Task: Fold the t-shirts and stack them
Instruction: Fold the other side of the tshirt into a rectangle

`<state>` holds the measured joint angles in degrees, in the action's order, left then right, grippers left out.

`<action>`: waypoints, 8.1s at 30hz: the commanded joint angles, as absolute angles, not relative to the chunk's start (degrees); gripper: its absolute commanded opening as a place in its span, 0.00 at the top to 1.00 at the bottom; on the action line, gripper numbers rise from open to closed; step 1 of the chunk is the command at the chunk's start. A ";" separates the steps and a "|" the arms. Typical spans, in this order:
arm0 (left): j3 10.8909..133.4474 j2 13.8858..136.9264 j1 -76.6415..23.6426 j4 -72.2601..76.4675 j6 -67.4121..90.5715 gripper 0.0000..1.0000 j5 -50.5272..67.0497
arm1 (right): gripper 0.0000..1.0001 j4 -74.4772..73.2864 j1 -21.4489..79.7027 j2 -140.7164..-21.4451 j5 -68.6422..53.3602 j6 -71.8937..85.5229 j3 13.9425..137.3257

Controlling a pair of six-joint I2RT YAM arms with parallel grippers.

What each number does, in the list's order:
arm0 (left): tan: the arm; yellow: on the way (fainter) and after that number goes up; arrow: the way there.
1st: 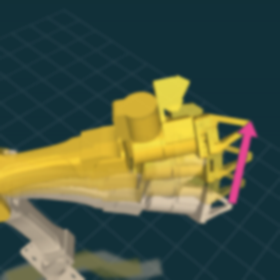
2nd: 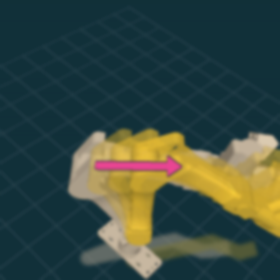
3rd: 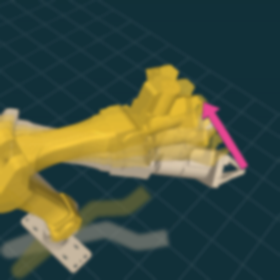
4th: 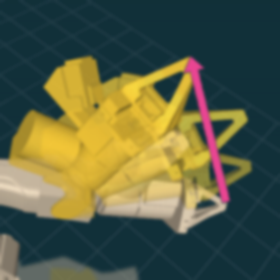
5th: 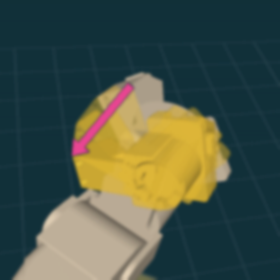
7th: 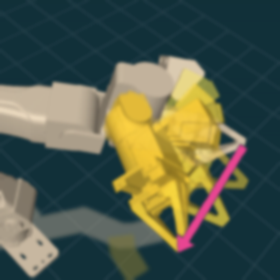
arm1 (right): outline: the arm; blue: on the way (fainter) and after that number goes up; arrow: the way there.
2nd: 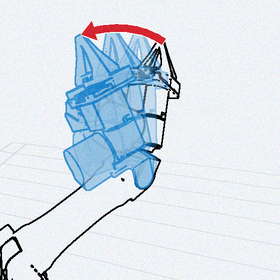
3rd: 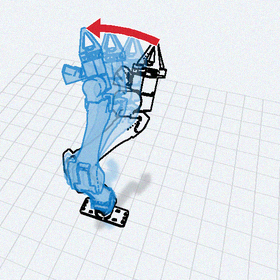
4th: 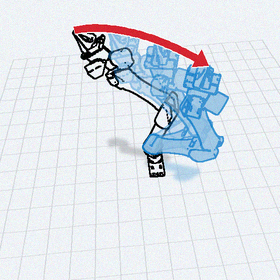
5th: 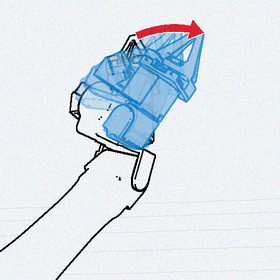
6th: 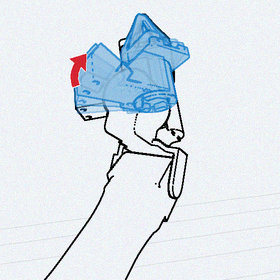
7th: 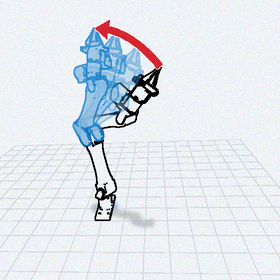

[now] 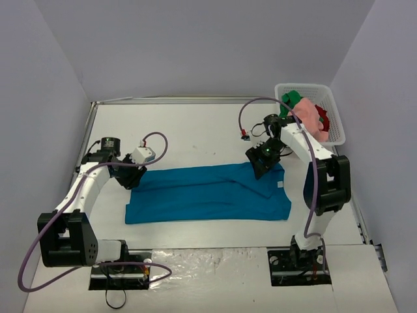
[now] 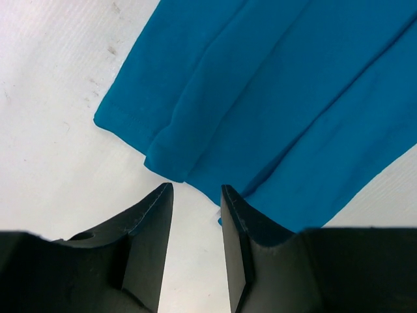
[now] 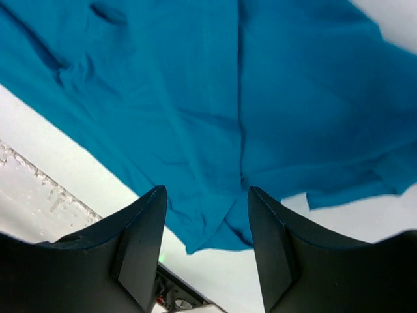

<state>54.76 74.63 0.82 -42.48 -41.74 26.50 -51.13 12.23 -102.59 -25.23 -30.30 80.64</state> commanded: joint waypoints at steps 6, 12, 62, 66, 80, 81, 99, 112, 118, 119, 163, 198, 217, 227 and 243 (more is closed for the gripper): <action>54.93 72.95 0.70 -39.55 -37.71 0.66 26.02 | 0.52 -51.77 12.66 -113.99 -26.63 -31.55 90.35; 53.18 72.60 0.79 -38.68 -36.83 0.66 25.23 | 0.52 -51.86 13.45 -117.68 -27.25 -32.17 92.02; 52.38 72.33 0.70 -37.79 -34.63 0.65 24.96 | 0.97 -57.30 25.22 -111.53 -27.51 -31.99 88.24; 51.77 71.90 0.70 -37.53 -34.54 0.65 24.96 | 1.00 -58.45 27.85 -111.62 -27.34 -32.61 86.23; 50.63 72.16 0.70 -36.74 -33.93 0.65 24.70 | 0.70 -58.54 32.52 -116.01 -27.77 -33.49 83.58; 50.45 72.16 0.70 -36.65 -33.75 0.65 24.61 | 0.69 -58.62 32.61 -116.45 -28.03 -33.57 83.76; 53.43 74.42 0.62 -37.79 -35.15 0.64 26.89 | 0.66 -63.02 32.43 -124.80 -26.98 -33.40 103.88; 59.94 87.62 1.05 -34.80 -40.25 0.64 24.96 | 0.66 -60.91 31.47 -117.95 -26.37 -34.02 91.77; 60.38 90.53 1.32 -35.07 -42.45 0.64 24.96 | 0.67 -60.03 29.89 -115.23 -25.40 -32.96 88.86; 60.29 91.05 1.32 -35.24 -42.97 0.64 24.87 | 0.67 -60.03 29.27 -114.96 -25.23 -32.87 88.77; 43.41 80.33 1.93 -39.28 -61.26 0.83 21.71 | 0.70 -56.34 14.41 -107.75 -26.19 -31.82 80.60; 52.90 82.50 2.37 -35.25 -39.64 0.98 25.84 | 0.90 -61.44 28.39 -133.42 -33.05 -32.43 114.08; 55.37 94.39 2.02 -31.55 -36.91 0.98 21.36 | 0.94 -61.44 34.28 -137.63 -32.08 -32.61 111.80; 55.63 94.66 1.93 -31.29 -36.30 0.98 21.45 | 0.95 -60.38 35.42 -132.72 -31.73 -33.57 103.19; 55.90 94.13 1.93 -31.38 -35.51 0.97 21.27 | 0.82 -61.51 36.04 -133.51 -30.41 -33.75 104.93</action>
